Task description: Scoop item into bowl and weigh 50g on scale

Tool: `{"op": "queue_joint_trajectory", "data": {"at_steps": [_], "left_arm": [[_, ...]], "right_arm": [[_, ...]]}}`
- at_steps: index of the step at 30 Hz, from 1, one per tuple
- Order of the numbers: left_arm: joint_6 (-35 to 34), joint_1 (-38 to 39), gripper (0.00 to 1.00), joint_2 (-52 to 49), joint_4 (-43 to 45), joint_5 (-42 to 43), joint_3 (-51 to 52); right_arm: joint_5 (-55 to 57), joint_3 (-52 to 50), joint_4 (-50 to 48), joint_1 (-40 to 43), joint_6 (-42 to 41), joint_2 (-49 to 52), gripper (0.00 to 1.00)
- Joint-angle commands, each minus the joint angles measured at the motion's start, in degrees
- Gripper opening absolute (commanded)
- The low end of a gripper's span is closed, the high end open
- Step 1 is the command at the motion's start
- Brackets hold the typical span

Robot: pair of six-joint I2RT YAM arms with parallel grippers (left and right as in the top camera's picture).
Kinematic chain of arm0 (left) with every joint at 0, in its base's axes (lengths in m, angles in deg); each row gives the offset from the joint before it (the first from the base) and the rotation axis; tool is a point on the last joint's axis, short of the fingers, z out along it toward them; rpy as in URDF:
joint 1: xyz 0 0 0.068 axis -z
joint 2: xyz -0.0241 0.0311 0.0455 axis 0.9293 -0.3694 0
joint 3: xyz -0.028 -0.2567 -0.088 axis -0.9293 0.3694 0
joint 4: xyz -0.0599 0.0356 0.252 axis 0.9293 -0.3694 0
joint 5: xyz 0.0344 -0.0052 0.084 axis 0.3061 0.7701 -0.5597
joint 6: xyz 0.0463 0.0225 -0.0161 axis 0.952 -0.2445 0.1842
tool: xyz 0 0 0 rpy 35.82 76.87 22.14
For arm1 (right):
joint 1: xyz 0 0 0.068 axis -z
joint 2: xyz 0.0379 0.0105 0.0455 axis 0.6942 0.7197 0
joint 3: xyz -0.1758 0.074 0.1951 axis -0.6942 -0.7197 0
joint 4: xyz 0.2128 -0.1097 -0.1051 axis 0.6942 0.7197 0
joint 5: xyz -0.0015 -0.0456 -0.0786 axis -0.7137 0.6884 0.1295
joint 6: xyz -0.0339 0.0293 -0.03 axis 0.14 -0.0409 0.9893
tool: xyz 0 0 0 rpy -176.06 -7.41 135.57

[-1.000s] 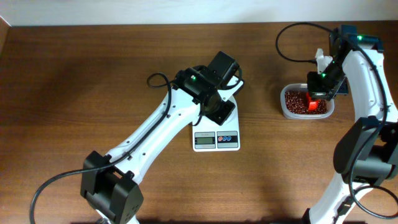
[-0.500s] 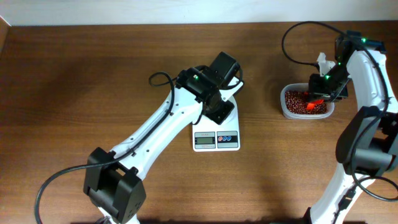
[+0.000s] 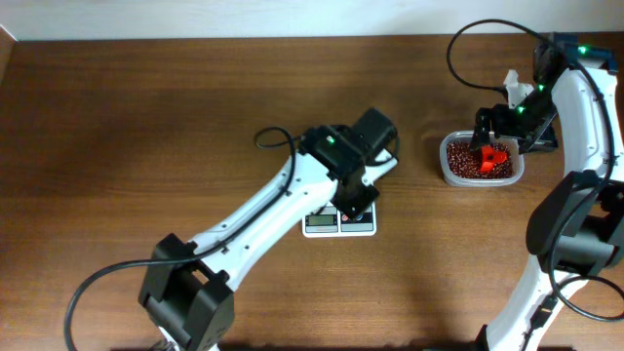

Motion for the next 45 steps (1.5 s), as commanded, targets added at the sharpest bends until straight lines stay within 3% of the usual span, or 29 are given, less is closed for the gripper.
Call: {"op": "queue_joint_trajectory", "data": {"at_steps": [1,8,10,15,19,26,34,40,45], "left_arm": [[1.16,1.88,0.0,-0.52,2.84,-0.26,5.81],[7.91,10.05,0.0,-4.5,9.88,-13.09,12.22],[9.73,10.25,0.0,-6.86,10.84,-20.31,12.41],[9.75,10.38,0.0,-8.02,14.34,-26.77,13.31],[12.52,10.38,0.0,-9.49,20.13,-26.58,15.3],[12.7,10.43,0.0,-14.67,22.75,-26.82,15.32],[12.76,11.82,0.0,-14.88,19.08,-20.0,15.32],[17.03,13.46,0.0,-14.86,13.51,-12.94,15.3],[17.0,13.0,0.0,-8.66,11.21,-15.52,14.38]], "right_arm": [[0.31,0.85,-0.11,0.22,-0.37,-0.04,0.99],[0.31,0.85,-0.11,0.17,-0.35,-0.02,0.99],[0.31,0.85,-0.11,0.17,-0.37,-0.04,0.99],[0.31,0.85,-0.11,0.17,-0.37,-0.04,0.99],[0.31,0.85,-0.11,0.17,-0.37,-0.04,0.99],[0.31,0.85,-0.11,0.17,-0.35,-0.04,0.99],[0.31,0.85,-0.11,0.17,-0.35,-0.02,0.99],[0.31,0.85,-0.11,0.17,-0.37,-0.04,0.99],[0.31,0.85,-0.11,0.17,-0.37,-0.04,0.99]]}}
